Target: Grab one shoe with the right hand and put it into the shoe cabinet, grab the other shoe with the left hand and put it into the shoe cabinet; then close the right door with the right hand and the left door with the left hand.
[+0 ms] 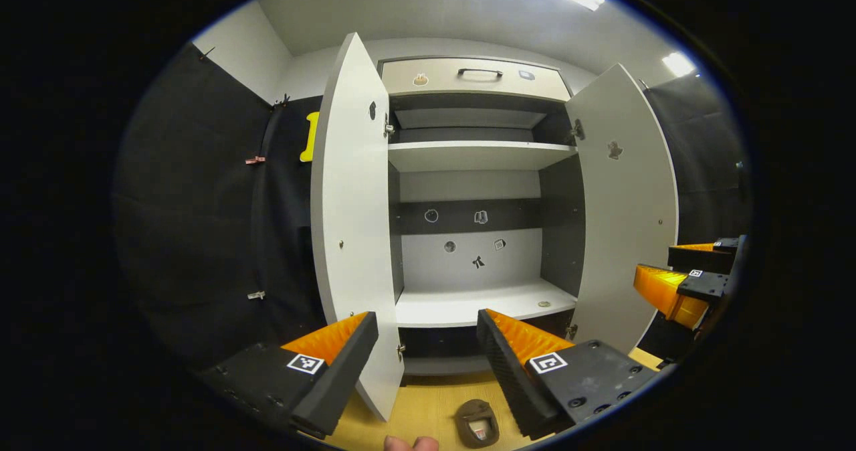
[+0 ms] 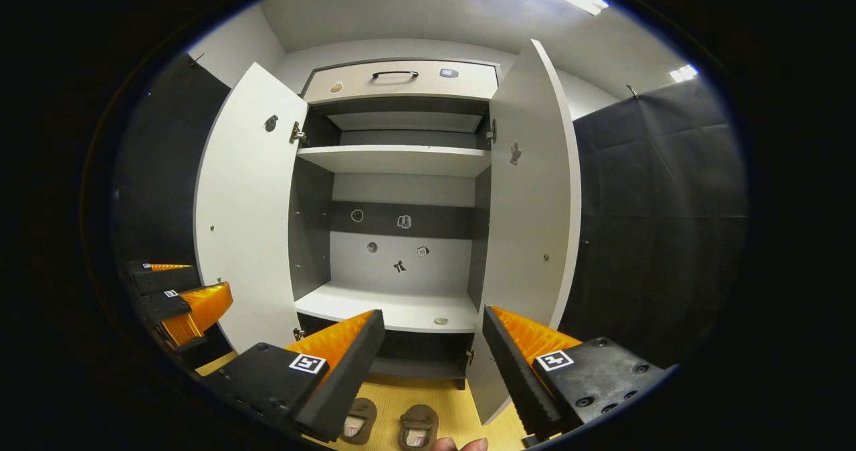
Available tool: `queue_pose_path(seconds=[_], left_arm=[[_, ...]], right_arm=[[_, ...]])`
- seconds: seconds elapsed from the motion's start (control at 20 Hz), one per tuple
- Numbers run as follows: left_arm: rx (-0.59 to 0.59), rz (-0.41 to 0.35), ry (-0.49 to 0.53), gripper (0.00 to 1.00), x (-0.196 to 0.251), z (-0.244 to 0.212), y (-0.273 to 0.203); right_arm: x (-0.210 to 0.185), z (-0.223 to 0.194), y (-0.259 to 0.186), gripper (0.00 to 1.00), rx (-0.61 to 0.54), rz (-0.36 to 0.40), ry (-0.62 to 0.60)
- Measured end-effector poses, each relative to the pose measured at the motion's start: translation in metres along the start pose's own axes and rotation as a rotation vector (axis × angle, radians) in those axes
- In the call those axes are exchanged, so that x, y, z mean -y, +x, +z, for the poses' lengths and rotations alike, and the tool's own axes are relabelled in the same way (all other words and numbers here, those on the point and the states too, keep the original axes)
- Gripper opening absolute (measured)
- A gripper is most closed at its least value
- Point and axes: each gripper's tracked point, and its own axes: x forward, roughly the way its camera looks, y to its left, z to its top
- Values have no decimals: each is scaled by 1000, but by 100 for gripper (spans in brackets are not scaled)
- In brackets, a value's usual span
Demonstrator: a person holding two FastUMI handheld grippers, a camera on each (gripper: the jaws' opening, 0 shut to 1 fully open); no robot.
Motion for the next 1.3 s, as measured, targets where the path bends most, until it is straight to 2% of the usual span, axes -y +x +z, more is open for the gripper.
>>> queue_pose_path(seconds=[0.1,0.55,0.85,1.3], left_arm=[[0,5,7,95,-1,0,1],[-1,10,3,95,-3,-2,3],[11,23,8,95,-9,0,2],[-16,39,16,95,-19,-21,-5]], right_arm=[[0,0,1,98,2,-2,-6],[0,-2,2,98,-6,5,18],[-6,-22,0,98,-72,28,11],[-22,-130,-35,98,-382,96,10]])
